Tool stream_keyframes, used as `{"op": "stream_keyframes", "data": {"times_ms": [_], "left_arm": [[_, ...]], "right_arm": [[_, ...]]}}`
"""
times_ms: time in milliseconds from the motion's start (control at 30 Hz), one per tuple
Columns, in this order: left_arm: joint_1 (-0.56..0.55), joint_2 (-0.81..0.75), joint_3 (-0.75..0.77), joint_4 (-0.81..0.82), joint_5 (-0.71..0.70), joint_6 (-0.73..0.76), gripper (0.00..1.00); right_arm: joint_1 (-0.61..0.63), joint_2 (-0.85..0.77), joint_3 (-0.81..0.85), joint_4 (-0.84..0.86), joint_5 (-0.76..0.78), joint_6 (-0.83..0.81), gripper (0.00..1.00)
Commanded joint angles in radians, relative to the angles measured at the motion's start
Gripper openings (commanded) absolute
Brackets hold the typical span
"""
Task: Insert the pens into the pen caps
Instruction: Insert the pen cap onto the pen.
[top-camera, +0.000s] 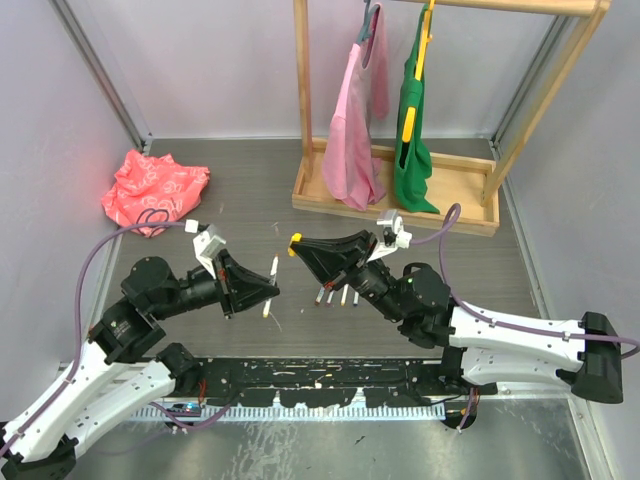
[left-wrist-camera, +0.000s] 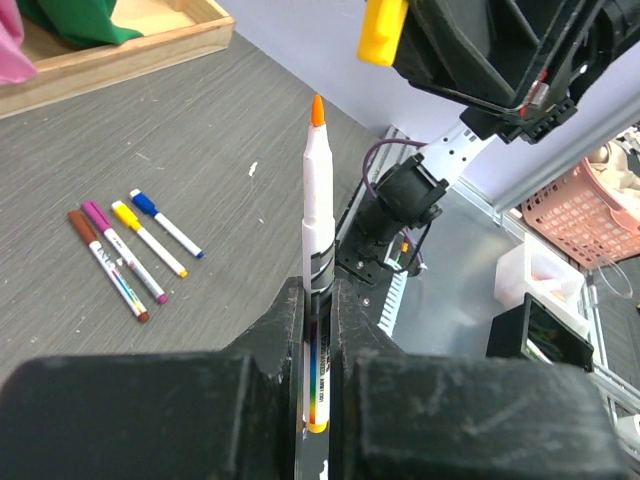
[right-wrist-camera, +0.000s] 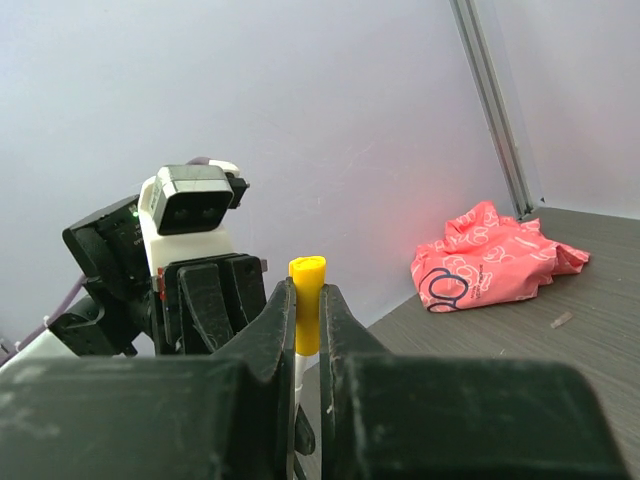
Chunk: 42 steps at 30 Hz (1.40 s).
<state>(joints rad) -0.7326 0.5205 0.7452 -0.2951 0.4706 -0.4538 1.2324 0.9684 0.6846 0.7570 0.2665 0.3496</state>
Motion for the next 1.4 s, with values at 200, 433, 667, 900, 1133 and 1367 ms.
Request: {"op": "stream_keyframes", "data": {"times_ms": [200, 433, 667, 900, 1133, 1367], "left_arm": [[0.003, 0.032, 0.009, 0.116, 0.121, 0.023, 0.00], [0.004, 0.050, 0.009, 0.132, 0.142, 0.022, 0.00], [0.004, 0.053, 0.011, 0.146, 0.151, 0.015, 0.00], [0.003, 0.055, 0.011, 0.148, 0.151, 0.012, 0.00], [0.003, 0.060, 0.012, 0.154, 0.153, 0.012, 0.00], [0.003, 0.051, 0.010, 0.160, 0.147, 0.006, 0.00]], "right_arm": [[-0.014, -0.007, 0.064, 0.033, -0.038, 0.043, 0.00], [-0.020, -0.008, 0.066, 0.025, -0.039, 0.050, 0.00], [-0.027, -0.003, 0.067, -0.007, -0.077, 0.071, 0.00], [-0.030, 0.004, 0.067, -0.019, -0.094, 0.093, 0.00], [-0.031, 0.007, 0.064, -0.031, -0.102, 0.104, 0.00], [-0.031, 0.012, 0.059, -0.040, -0.109, 0.121, 0.00]]}}
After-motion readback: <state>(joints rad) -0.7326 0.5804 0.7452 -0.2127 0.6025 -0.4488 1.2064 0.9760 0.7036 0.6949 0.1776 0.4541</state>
